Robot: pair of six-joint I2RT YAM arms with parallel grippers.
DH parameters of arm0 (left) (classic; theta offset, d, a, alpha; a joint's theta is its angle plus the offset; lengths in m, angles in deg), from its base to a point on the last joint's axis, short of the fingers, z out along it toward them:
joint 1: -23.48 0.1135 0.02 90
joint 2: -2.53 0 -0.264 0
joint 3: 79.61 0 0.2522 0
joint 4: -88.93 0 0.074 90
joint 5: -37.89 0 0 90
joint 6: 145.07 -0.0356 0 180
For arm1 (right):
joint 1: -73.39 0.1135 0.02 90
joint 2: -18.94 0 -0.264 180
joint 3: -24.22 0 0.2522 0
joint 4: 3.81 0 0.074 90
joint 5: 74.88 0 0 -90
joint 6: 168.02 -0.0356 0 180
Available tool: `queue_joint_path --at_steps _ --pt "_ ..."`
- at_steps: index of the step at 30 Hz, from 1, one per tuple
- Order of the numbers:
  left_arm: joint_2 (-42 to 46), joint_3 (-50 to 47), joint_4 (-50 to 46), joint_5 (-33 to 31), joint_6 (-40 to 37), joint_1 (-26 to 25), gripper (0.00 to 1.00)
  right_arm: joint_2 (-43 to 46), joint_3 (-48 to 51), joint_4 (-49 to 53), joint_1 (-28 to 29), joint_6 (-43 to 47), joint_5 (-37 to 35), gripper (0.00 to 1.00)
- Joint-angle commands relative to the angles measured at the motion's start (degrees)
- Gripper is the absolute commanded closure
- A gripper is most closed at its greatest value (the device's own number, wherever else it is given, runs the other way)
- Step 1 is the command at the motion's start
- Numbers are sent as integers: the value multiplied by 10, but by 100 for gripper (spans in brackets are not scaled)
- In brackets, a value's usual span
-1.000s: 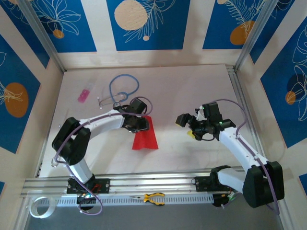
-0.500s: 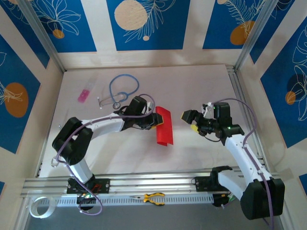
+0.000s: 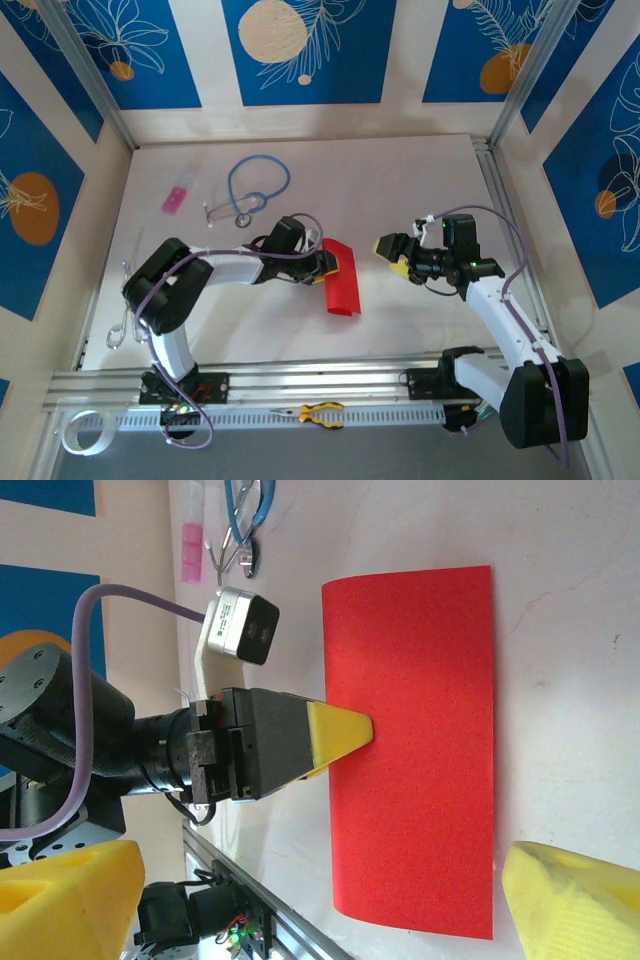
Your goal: Fold a paper plane with a square sheet of paper (pick it up from the middle)
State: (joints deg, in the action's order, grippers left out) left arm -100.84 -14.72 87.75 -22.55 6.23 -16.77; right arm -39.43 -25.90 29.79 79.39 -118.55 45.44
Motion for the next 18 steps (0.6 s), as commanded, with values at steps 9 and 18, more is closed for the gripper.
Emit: queue_joint_path --at_steps 9,18 --pt "-11 4 -60 -10 -54 12 59 -7 21 -15 17 -9 12 8" --pt "-23 33 -113 -23 -90 13 58 -50 12 -35 39 -16 -2 9"
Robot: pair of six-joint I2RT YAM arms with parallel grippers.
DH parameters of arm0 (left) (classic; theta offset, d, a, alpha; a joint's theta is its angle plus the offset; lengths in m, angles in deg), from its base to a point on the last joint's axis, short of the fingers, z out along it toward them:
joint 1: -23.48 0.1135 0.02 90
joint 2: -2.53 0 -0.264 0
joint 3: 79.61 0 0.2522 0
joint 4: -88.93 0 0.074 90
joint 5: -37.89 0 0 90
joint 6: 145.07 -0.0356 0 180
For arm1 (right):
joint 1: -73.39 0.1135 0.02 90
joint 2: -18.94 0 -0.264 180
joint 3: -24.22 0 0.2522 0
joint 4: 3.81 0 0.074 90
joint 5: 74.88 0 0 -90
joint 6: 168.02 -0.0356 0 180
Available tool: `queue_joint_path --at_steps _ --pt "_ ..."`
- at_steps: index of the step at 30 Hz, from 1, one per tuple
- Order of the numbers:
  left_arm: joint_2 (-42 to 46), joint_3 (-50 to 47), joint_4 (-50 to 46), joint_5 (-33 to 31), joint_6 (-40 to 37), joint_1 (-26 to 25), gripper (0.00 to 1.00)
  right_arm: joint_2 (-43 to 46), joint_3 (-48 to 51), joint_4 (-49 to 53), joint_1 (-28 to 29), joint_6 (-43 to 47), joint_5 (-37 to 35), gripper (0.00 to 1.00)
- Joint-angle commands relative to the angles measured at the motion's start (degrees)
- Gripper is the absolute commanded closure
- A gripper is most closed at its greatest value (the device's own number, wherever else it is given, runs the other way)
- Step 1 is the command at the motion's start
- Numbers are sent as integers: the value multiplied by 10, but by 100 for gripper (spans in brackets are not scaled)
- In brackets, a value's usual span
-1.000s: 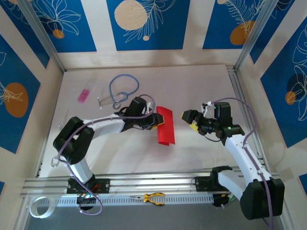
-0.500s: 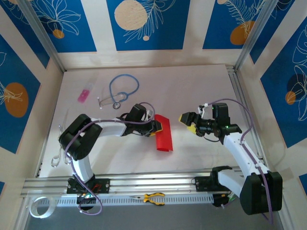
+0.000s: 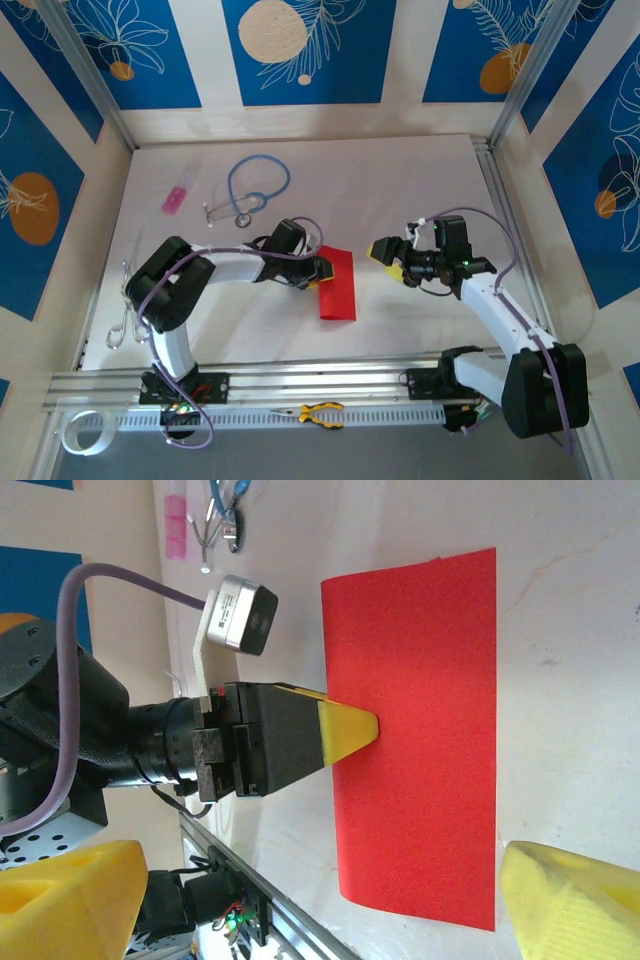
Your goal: Fold a paper plane with a square sheet of paper (pick it up from the middle)
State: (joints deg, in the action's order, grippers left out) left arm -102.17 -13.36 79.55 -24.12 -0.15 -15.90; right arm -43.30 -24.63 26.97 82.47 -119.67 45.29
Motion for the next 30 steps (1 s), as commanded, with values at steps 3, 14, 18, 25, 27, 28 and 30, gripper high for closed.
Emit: queue_joint_path --at_steps 3,14,18,25,27,28,30 --pt "-12 22 -38 -11 -27 6 58 -25 -1 -13 16 -6 -1 9" --pt "-5 40 -104 -46 -56 6 55 -64 -9 -20 26 11 17 9" --pt "-5 46 -125 -56 -67 6 53 -71 -15 -19 29 15 20 9" --pt "0 48 -144 -73 -73 6 49 -82 -25 -8 34 23 20 10" --pt "2 50 -146 -76 -73 6 48 -82 -26 -5 35 24 18 10" --pt "3 52 -148 -76 -75 6 47 -82 -27 -4 36 24 17 10" --pt "5 55 -154 -78 -79 5 47 -82 -25 -6 37 22 13 10"
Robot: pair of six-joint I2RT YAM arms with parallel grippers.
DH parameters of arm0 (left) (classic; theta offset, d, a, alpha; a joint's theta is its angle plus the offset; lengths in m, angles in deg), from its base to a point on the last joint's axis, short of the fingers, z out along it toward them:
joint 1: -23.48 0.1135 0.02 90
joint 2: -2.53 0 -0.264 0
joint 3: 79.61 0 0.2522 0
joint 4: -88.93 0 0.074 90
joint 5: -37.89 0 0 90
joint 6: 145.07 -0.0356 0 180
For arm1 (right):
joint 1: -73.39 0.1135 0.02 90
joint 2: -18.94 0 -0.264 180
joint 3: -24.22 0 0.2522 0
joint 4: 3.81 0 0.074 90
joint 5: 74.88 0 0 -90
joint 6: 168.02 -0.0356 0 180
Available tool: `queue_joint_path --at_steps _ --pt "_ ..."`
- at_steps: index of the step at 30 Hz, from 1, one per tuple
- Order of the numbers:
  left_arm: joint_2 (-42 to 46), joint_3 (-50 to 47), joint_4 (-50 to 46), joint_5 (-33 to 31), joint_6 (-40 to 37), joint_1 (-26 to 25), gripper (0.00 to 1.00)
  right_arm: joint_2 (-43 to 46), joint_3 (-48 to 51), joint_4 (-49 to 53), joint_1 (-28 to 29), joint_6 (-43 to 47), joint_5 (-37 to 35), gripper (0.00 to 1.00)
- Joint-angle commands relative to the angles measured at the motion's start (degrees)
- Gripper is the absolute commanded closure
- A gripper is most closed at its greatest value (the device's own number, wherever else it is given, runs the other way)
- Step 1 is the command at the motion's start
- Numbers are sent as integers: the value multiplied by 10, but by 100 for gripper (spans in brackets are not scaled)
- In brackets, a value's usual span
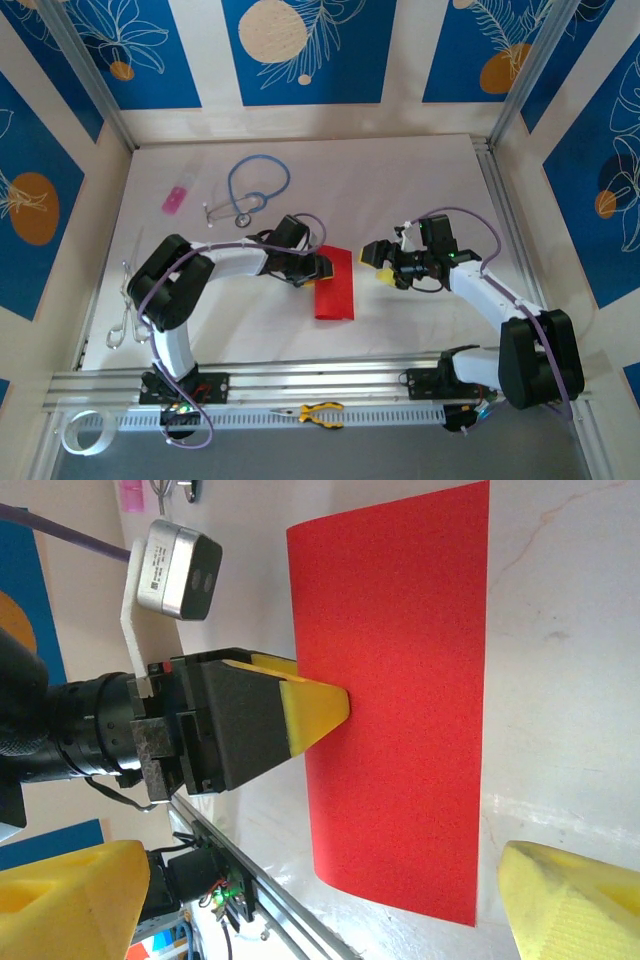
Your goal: Fold a paper plane with a square sheet of paper (pick it up from the middle)
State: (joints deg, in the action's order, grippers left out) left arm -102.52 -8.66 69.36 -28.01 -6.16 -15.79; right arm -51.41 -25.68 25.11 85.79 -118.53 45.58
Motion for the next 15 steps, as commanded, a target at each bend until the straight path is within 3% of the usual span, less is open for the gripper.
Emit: queue_joint_path --at_steps 1,15 --pt "11 8 -54 -42 -20 3 46 -3 -14 11 5 10 10 10" --pt "6 23 -72 -50 -25 4 43 -14 -27 21 10 16 3 10"
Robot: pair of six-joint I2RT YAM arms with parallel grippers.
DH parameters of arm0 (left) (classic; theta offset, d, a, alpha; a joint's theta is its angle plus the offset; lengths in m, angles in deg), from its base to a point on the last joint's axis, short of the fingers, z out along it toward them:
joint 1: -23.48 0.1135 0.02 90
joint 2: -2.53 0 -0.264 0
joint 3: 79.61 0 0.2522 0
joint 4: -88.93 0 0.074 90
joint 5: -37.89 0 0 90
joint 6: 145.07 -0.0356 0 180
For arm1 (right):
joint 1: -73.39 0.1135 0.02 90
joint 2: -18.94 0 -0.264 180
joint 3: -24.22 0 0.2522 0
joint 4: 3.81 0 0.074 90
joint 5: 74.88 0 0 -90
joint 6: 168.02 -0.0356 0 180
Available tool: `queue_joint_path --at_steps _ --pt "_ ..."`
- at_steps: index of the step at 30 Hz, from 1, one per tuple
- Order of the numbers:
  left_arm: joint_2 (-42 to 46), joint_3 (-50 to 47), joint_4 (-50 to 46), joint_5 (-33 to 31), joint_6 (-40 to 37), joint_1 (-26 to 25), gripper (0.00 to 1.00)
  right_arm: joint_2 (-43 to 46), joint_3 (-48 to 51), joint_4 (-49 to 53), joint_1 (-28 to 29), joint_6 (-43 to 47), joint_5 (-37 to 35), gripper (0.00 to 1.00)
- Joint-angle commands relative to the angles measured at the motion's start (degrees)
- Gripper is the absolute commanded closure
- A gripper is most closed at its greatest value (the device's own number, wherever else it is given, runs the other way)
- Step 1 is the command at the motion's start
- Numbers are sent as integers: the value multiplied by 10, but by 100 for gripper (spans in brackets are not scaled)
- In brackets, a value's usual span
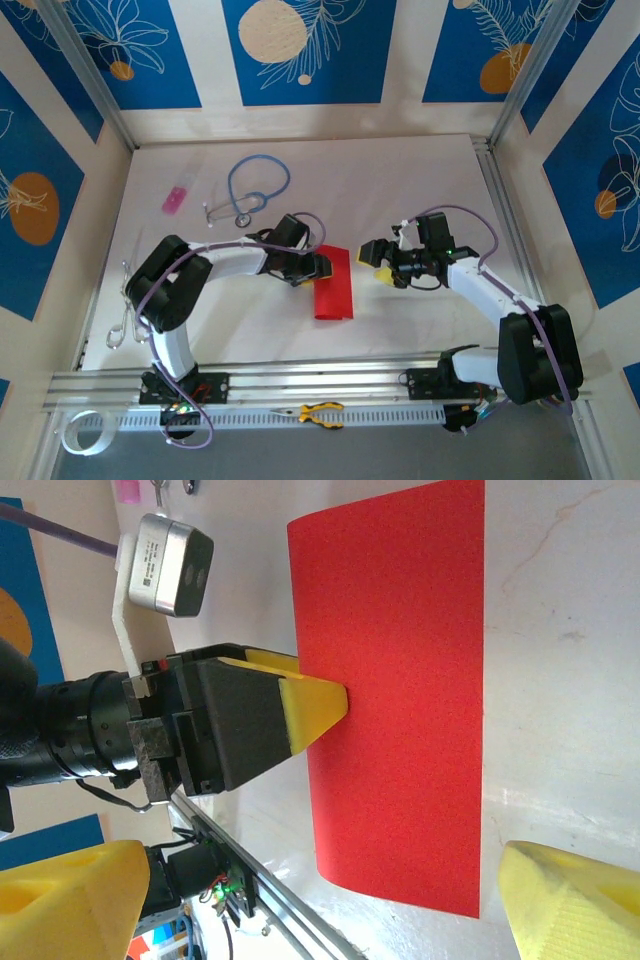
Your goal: Fold a paper plane with a square sheet of paper (pick it up from the middle)
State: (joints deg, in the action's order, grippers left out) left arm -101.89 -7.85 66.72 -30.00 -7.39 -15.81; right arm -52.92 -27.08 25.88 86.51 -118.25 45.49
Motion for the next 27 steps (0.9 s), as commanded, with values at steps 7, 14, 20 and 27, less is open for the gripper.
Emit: queue_joint_path --at_steps 7,14,20,27 --pt "4 18 -68 -43 -24 4 43 -14 -18 7 5 14 10 11" --pt "4 18 -67 -38 -25 4 44 -27 -20 -1 11 7 18 14" --pt "4 21 -73 -40 -29 4 44 -39 -20 -6 20 3 17 16" --pt "24 18 -86 -64 -29 4 44 -53 -21 -9 27 2 17 26"
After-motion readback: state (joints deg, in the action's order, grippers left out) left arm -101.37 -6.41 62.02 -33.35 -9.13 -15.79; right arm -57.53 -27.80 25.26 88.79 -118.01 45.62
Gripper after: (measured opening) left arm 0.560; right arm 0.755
